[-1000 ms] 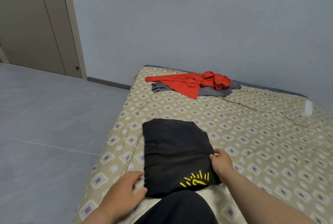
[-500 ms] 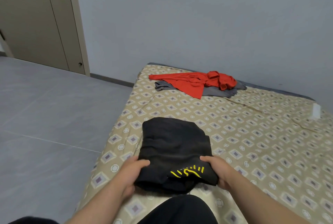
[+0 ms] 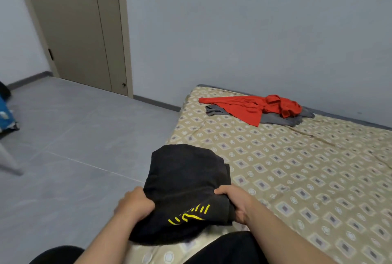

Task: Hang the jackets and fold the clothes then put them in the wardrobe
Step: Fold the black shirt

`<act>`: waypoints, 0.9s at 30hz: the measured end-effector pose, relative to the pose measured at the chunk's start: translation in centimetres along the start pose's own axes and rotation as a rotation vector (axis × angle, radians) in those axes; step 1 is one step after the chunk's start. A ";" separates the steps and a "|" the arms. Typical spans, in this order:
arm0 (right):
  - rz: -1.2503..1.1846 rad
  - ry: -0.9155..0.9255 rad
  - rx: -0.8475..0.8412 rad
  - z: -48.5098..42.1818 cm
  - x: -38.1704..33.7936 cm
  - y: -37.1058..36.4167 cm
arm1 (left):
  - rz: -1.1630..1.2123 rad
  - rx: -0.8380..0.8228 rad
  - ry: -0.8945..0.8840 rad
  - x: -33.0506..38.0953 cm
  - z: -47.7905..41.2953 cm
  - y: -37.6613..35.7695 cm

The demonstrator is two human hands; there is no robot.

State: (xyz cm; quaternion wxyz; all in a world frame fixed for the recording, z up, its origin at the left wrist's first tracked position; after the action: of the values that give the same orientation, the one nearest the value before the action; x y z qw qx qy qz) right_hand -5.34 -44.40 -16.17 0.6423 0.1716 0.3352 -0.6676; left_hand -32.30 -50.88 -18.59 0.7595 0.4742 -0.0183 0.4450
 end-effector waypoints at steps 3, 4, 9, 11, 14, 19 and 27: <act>-0.103 0.113 -0.087 1.3 -0.8 -1.2 | 0.196 0.138 -0.297 2.9 0.9 -1.1; -0.113 0.147 -0.117 1.7 -1.0 -1.9 | 0.289 0.086 -0.386 3.8 1.4 -1.5; -0.108 0.244 -0.197 3.7 -1.2 -4.8 | 0.452 0.041 -0.459 3.8 2.8 -1.5; -0.062 0.299 -0.215 4.7 -2.0 -5.7 | 0.627 -0.022 -0.425 3.4 2.9 -0.8; -0.010 0.355 -0.232 6.2 -3.9 -6.8 | 0.762 -0.008 -0.399 3.1 2.8 0.6; 0.016 0.343 -0.149 6.8 -5.0 -4.2 | 0.605 -0.021 -0.140 0.9 2.7 0.2; 0.249 0.490 -0.211 9.7 -6.0 -7.1 | 1.006 -0.280 -0.271 4.2 4.2 -1.3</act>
State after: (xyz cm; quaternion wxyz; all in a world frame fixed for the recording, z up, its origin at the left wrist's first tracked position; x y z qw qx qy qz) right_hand -9.59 -46.75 -3.64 0.6337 0.2995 0.5242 -0.4836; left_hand -27.19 -51.40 -15.34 0.4994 0.3545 -0.4000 0.6818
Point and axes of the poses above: each hand's wrist, its own z-axis away from the middle knuckle, its own y-axis out of the back of the hand, x = y × z, the point moved 3 cm from there along -z, towards the middle knuckle, and after that the axes turned 4 degrees about -z, right-handed, at the moved point
